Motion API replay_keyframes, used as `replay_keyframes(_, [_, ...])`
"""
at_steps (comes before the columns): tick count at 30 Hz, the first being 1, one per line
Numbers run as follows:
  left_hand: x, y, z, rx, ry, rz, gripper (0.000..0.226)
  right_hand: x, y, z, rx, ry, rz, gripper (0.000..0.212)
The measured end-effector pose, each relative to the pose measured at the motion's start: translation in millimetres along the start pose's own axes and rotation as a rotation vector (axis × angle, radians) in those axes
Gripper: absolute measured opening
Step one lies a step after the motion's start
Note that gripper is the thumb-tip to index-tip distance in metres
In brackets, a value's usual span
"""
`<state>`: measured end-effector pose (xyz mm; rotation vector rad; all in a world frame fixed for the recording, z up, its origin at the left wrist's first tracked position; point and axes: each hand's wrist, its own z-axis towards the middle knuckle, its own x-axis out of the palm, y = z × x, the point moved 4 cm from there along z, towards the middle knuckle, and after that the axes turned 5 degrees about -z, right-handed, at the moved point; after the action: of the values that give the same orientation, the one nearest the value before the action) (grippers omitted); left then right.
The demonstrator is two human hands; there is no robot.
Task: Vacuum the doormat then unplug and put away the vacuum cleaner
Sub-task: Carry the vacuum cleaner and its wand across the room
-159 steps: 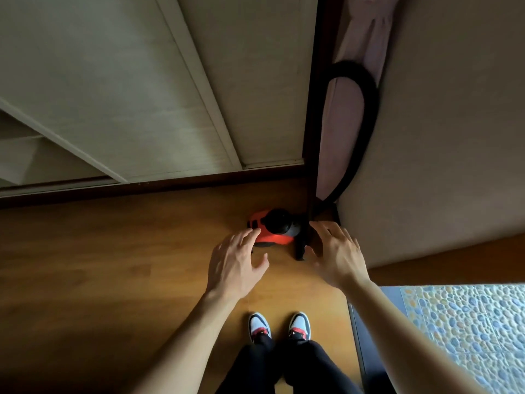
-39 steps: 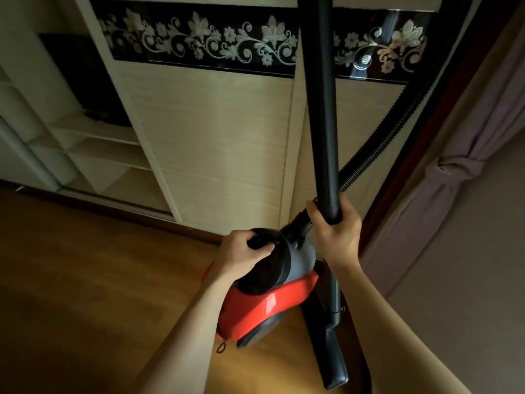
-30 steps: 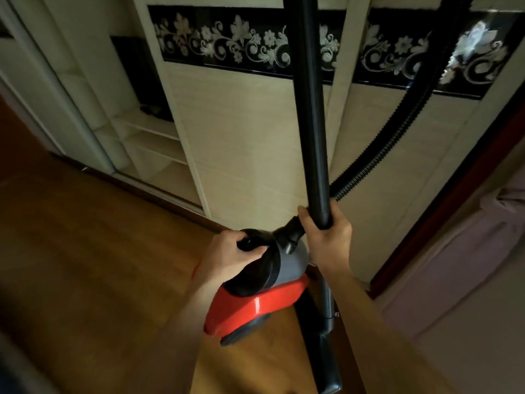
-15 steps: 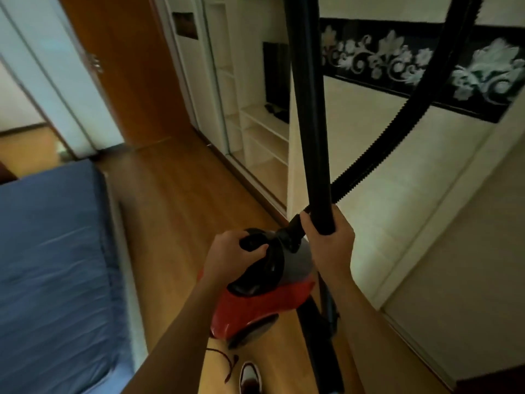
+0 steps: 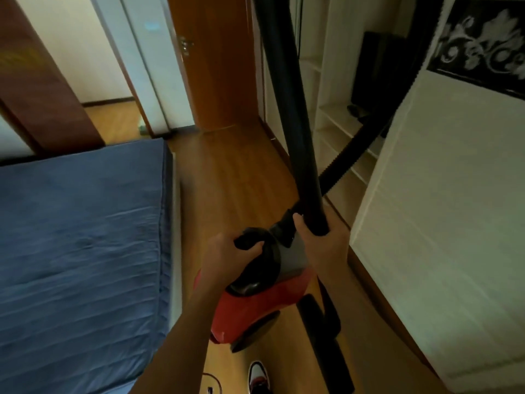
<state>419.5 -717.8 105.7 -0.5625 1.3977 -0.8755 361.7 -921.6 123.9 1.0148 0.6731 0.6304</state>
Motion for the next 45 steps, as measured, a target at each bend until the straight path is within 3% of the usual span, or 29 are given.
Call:
replay_keyframes(9, [-27.5,53.4,138.2,-0.062,0.047,-0.036,0.021,129.2,-6.8,104.6,0.035,0.116,-0.06,0.019])
replay_keyframes(27, [-19.2,82.9,402.3,-0.124,-0.135,0.038,0.036,283.0,-78.6,335.3,0.068,0.304,0.059,0.009])
replay_keyframes(35, [3.1,72.1,556.7,-0.176,-0.214,0.06,0.021,346.2,-98.8,487.9,0.004,0.365,0.095,0.009])
replay_keyframes(45, [11.1,87.0,698.2,-0.221,-0.32,0.065,0.018,437.6,-126.1,626.6,-0.069,0.454,0.133,0.019])
